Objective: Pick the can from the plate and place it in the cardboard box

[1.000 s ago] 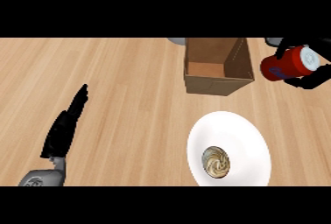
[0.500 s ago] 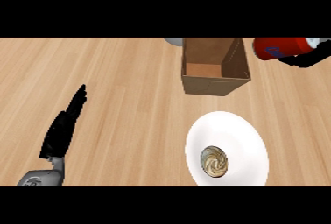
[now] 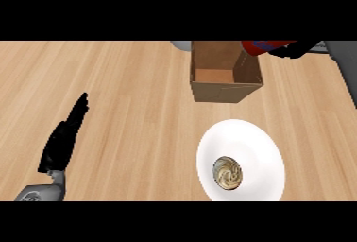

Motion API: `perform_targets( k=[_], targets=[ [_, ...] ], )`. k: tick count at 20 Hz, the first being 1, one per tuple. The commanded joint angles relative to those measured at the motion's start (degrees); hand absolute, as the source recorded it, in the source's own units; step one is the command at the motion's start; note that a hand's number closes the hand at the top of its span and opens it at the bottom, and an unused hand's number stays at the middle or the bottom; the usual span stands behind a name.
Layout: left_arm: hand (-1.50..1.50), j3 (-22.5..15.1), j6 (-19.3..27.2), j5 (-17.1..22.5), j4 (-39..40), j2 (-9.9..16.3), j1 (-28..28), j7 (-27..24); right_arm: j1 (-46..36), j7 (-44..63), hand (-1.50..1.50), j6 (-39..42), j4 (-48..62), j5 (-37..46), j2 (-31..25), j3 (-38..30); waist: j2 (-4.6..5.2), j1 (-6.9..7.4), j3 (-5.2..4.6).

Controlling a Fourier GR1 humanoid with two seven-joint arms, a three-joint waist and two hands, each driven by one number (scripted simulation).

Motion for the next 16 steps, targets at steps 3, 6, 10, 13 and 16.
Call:
perform_targets(
  k=[3,6,10,13,16],
  targets=[
    [0.0,1.0,-0.4,0.6,0.2,0.4,1.0,-1.2,-5.6,-2.4,1.5,5.2,5.6,1.0,5.8,2.7,-0.12,-0.34,-0.03],
    [0.0,0.3,0.2,-0.1,-1.1,-0.2,2.6,-1.4,-5.9,-1.5,1.5,4.2,6.7,3.4,9.0,5.8,-0.44,-1.15,-0.04],
    [0.0,-0.1,1.1,-1.0,-2.6,-0.6,1.0,1.6,-3.8,-0.2,1.5,-3.7,9.8,5.8,15.1,8.0,-0.22,-0.9,0.0],
    [0.0,1.4,-0.3,0.4,-0.6,0.4,0.6,0.0,-7.8,3.2,1.5,-2.6,12.9,7.0,15.7,8.5,-0.16,-1.08,-0.05],
    [0.0,1.5,0.8,-0.4,0.0,-0.2,-0.6,1.0,-6.5,6.0,-1.5,-3.5,15.6,6.4,18.6,7.5,-0.28,-1.69,-0.04]
  ],
)
